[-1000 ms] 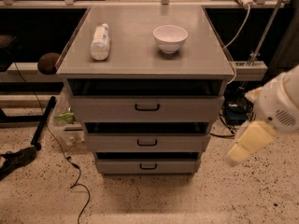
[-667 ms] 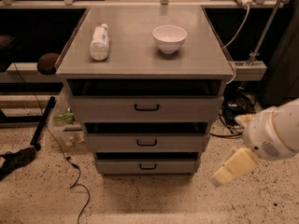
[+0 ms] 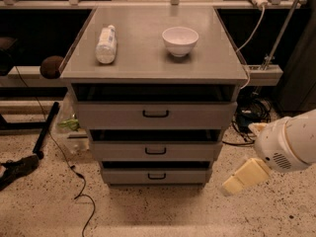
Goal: Open bottom drawer
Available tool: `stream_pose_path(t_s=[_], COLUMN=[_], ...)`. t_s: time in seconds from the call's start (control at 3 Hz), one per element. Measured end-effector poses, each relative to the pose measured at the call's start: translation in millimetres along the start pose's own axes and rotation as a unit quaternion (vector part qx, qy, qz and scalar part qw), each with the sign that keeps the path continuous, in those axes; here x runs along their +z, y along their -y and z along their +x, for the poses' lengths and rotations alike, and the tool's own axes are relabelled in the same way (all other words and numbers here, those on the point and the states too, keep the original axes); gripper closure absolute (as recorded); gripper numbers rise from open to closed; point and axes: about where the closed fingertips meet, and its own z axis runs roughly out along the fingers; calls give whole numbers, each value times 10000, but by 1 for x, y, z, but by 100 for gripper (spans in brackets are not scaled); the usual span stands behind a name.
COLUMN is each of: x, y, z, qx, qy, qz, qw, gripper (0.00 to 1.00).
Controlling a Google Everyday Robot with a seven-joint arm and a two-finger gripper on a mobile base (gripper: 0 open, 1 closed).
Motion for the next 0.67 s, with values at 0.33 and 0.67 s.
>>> stream_pose_path(t_s=[0.33, 0.67], x=[14, 52], y=[-1, -5], z=[5, 34], qx=[-85, -55], qy=[1, -2], qz=[-21, -167], qw=[10000, 9998], gripper=[0, 0])
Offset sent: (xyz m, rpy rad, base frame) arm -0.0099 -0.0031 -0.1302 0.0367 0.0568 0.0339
